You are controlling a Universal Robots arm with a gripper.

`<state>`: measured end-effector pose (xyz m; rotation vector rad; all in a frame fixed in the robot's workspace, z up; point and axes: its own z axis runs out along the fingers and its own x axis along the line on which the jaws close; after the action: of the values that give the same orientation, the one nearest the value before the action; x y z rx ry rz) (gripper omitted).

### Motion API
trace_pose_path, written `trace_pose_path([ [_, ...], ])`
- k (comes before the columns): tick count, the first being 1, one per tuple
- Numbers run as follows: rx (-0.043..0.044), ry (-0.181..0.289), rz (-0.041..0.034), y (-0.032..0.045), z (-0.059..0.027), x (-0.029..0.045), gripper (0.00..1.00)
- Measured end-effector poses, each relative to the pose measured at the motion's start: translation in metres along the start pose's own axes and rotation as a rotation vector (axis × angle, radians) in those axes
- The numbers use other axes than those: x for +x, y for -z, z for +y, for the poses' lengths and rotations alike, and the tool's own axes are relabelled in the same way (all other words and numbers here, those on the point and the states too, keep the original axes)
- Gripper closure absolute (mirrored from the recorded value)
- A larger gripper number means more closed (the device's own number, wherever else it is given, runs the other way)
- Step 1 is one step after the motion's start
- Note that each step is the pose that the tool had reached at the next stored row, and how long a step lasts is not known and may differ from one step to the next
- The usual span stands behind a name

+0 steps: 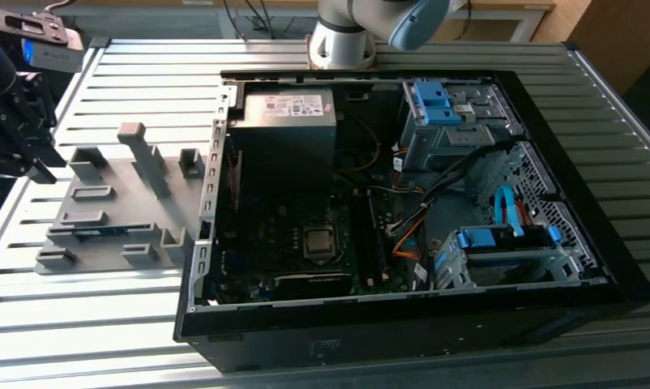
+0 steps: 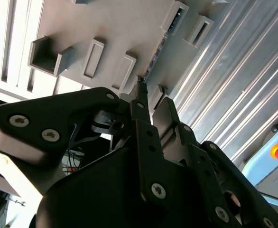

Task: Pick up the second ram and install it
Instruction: 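Pick up the second ram and move it above second insertion slot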

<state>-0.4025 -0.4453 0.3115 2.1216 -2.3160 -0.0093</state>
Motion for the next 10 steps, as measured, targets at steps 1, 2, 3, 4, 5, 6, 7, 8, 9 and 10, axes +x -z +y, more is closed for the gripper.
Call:
trace_pose_path([
  [1, 0.0000, 0.000, 0.0000, -0.0003, 0.0000, 0.0000, 0.67],
  [2, 0.0002, 0.000, 0.0002, -0.0007, 0.0000, 0.0000, 0.67],
  [3, 0.0004, 0.000, 0.0001, -0.0014, 0.0000, 0.0000, 0.67],
  [4, 0.0003, 0.000, 0.0001, -0.0021, 0.0000, 0.0000, 0.67],
  [5, 0.0002, 0.000, 0.0002, -0.0027, 0.0000, 0.0000, 0.67],
  [6, 0.0002, 0.000, 0.0002, -0.0033, 0.0000, 0.0000, 0.67],
  [7, 0.0001, 0.000, 0.0002, -0.0039, 0.0000, 0.0000, 0.67],
  [8, 0.0001, 0.000, 0.0003, -0.0045, 0.0000, 0.0000, 0.67],
  [9, 0.0001, 0.000, 0.0002, -0.0051, 0.0000, 0.0000, 0.67],
  [10, 0.0001, 0.000, 0.0003, -0.0057, 0.0000, 0.0000, 0.67],
])
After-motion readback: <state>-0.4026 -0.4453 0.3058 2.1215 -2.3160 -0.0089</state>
